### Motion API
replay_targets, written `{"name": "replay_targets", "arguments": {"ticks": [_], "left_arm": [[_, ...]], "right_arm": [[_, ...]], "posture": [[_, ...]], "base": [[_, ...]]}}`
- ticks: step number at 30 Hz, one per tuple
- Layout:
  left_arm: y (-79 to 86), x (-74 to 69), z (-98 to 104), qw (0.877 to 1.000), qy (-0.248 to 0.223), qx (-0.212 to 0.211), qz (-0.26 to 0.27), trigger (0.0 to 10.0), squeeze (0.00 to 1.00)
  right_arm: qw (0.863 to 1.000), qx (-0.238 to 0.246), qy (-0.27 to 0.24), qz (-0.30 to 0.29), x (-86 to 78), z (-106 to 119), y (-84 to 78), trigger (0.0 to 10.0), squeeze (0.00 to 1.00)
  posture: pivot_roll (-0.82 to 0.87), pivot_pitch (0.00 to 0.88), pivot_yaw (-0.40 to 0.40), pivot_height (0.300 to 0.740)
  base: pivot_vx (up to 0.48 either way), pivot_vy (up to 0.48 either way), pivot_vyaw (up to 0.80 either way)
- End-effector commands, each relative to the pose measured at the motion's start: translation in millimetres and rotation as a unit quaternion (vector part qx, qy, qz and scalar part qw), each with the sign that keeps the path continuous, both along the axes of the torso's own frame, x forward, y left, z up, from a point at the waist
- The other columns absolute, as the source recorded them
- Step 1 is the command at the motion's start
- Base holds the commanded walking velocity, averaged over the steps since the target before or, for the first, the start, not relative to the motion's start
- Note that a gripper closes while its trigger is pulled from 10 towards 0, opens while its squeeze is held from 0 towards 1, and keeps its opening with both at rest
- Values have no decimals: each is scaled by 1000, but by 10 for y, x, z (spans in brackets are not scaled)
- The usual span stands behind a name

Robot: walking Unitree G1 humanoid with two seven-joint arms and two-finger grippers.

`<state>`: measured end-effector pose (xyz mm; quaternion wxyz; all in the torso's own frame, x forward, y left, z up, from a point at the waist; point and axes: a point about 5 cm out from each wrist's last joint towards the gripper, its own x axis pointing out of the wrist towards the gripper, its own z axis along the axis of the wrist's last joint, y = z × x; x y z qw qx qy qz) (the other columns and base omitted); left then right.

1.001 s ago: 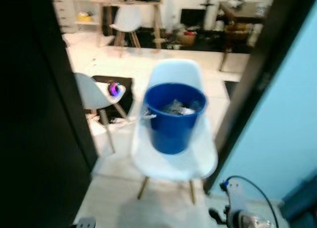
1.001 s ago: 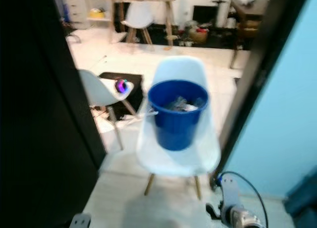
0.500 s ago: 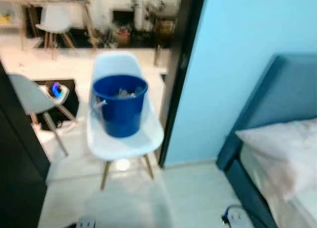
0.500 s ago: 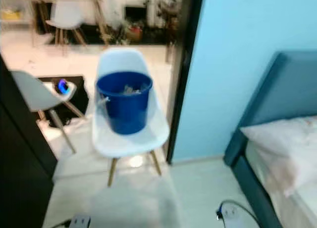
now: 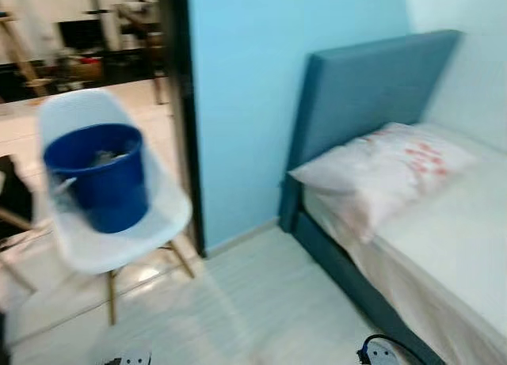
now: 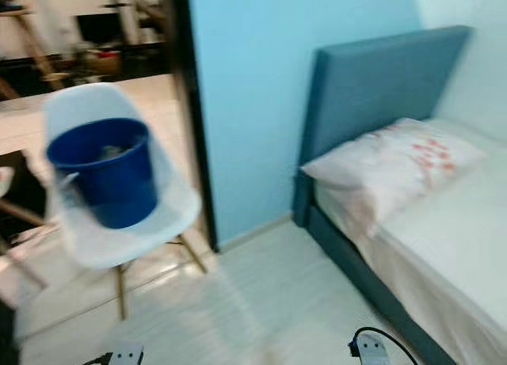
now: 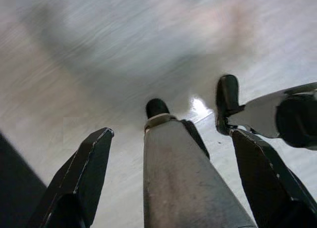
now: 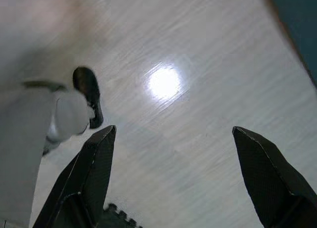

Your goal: Clean up the room

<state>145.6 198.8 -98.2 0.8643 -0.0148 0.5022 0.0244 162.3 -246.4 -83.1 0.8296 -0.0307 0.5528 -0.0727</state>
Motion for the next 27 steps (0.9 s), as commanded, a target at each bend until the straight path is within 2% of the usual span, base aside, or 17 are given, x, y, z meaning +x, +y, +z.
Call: {"name": "replay_targets", "arguments": {"ticks": [1, 9, 22, 27], "left_arm": [[18, 15, 9, 1000, -4, 7, -1, 10000, 0], [-6, 43, 14, 1000, -4, 6, -1, 10000, 0], [-3, 24, 6, 1000, 1, 9, -5, 10000, 0], [40, -24, -5, 1000, 8, 20, -6, 10000, 0]], "right_arm": [[1000, 8, -23, -3, 102, 30, 52, 10000, 0], [999, 5, -34, 8, 203, 66, 96, 10000, 0], [999, 4, -32, 11, 170, 43, 120, 10000, 0], [999, 9, -33, 15, 167, 37, 141, 10000, 0]], "posture": [[25, 0, -47, 740], [28, 0, -48, 740], [25, 0, -47, 740], [26, 0, -49, 740]], "base": [[0, 0, -769], [0, 0, -768], [0, 0, -769], [0, 0, -769]]}}
